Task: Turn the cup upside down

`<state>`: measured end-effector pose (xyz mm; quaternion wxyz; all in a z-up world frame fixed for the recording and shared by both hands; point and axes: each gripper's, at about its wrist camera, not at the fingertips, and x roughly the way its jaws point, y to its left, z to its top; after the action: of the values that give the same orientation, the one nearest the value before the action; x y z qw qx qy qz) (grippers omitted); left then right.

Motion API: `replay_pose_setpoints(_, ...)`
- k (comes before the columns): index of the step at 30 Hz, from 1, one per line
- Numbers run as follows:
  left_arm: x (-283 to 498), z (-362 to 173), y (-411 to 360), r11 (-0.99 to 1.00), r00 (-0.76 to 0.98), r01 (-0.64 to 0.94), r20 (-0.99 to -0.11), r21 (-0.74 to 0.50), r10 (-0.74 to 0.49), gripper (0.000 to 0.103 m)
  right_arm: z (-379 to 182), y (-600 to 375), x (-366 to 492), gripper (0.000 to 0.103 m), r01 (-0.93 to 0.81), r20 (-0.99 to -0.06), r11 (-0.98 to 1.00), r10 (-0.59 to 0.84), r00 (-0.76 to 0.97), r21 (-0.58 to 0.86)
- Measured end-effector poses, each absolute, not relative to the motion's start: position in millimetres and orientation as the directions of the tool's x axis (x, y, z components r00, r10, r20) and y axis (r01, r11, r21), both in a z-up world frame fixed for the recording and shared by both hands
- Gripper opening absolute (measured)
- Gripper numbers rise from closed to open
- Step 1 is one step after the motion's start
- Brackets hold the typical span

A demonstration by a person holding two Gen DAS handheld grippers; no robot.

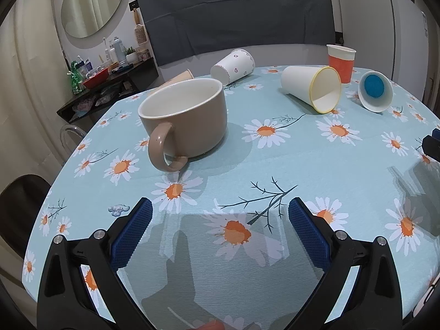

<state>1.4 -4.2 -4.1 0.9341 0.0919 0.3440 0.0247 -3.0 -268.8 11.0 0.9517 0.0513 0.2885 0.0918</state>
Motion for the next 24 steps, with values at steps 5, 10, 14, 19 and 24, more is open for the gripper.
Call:
replay_pose_setpoints(5,3,-4,-11,0.973,0.76,0.025,-0.636,0.231,0.132,0.097,10,-275,0,0.095,-0.065,-0.557,0.986,0.141,0.819,0.154)
replay_pose_setpoints(10,12,-1,-21,0.984,0.739,0.05,-0.669,0.169,0.077,0.097,7,-282,3,0.095,-0.016,-0.571,0.983,0.119,0.813,0.182)
replay_pose_setpoints(14,25,11,-40,0.986,0.736,0.077,-0.675,0.151,0.046,0.097,6,-287,6,0.095,0.008,-0.58,0.98,0.111,0.807,0.199)
replay_pose_setpoints(19,56,30,-70,0.986,0.734,0.088,-0.678,0.139,0.03,0.097,5,-289,8,0.095,0.012,-0.588,0.977,0.118,0.8,0.212)
replay_pose_setpoints(24,87,32,-95,0.979,0.74,0.102,-0.671,0.177,0.044,0.097,5,-288,7,0.095,0.014,-0.586,0.977,0.115,0.802,0.211)
